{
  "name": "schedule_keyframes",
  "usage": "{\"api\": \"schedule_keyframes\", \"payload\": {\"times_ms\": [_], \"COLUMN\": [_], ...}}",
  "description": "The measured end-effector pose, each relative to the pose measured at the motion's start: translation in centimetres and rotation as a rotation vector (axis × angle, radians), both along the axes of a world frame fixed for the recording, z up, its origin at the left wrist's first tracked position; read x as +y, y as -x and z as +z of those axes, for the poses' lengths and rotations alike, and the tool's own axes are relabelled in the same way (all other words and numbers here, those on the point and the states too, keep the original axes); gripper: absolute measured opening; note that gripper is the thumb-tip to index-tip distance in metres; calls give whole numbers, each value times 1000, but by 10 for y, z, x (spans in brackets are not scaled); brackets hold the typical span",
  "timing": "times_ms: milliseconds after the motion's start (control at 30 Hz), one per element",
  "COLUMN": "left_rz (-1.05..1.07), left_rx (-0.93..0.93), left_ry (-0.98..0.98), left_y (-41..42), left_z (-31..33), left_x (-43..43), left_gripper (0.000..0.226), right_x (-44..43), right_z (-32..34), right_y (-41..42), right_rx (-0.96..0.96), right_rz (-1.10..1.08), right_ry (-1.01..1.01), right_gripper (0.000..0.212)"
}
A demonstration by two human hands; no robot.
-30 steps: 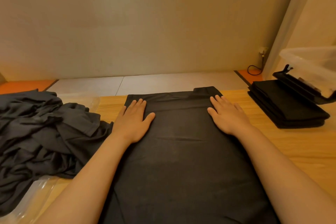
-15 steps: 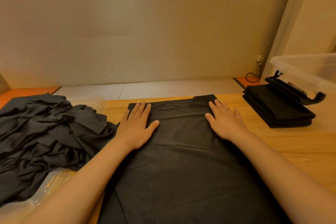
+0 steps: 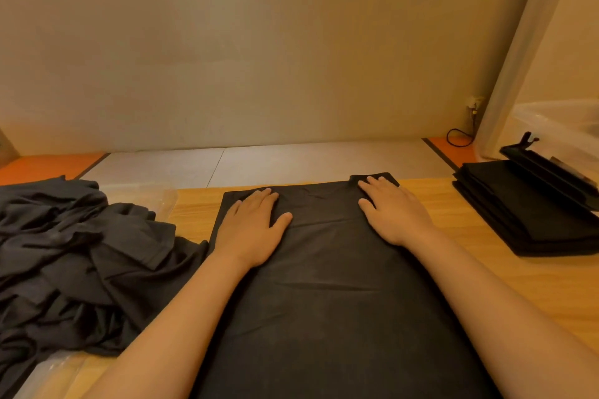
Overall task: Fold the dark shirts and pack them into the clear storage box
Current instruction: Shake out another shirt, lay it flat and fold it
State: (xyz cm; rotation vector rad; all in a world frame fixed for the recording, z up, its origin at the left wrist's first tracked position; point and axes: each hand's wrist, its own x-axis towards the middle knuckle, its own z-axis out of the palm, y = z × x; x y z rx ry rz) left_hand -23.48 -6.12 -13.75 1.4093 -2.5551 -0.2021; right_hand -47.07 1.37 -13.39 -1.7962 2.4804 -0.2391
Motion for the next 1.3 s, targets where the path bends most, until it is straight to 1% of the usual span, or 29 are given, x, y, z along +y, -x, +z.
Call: {"api": "schedule_keyframes", "payload": {"times_ms": [133,300,333,400,500,567,600,667,767,833,867,900,967,1033,1100,1167,1233,1267,1300], "left_rz": [19,39,26,-27,-103,-153,-184,-252,-363,-419,-435,-439,-428,-407,-389,-392,-397,-391,-385], "left_rx": [-110,-122,-92,32,217,256,258,201,24,-74,-113,-135,-143,-160,-182,-190,-138,-100,-59], "left_ry": [-49,-68,-75,-70,29,92,93,59,12,-18,-48,-73,-75,-66,-74,-69,-68,-74,-78], "left_y": [3,2,1,-2,-7,-6,-5,-7,-25,-36,-39,-39,-41,-50,-71,-95,-114,-123,-131], "left_z": [-1,-2,-2,0,8,23,33,48,49,35,26,18,9,8,7,6,5,6,6], "left_x": [-3,-6,-6,-2,7,18,26,49,94,121,132,140,147,150,155,162,169,174,179], "left_gripper": [65,66,66,64,62,63,61,58,66,73,74,71,67,65,66,75,89,92,89], "right_x": [-4,-3,-2,3,10,14,18,32,76,109,123,134,148,161,179,203,225,235,244], "right_z": [-1,-1,0,3,16,33,43,61,75,64,54,41,21,15,17,16,14,14,13], "right_y": [5,8,8,6,-2,-17,-28,-50,-78,-94,-103,-111,-120,-115,-99,-81,-67,-62,-58], "right_rx": [24,34,30,31,83,83,71,51,43,58,46,17,-46,-35,3,15,1,-19,-44], "right_rz": [-28,-15,-17,-18,-6,28,58,144,329,427,451,457,428,370,313,275,247,238,237], "right_ry": [-111,-132,-129,-99,38,118,132,112,8,-87,-129,-148,-113,-90,-117,-130,-117,-104,-82], "right_gripper": [56,57,57,56,53,51,51,51,53,55,56,57,57,57,57,58,56,55,53]}}
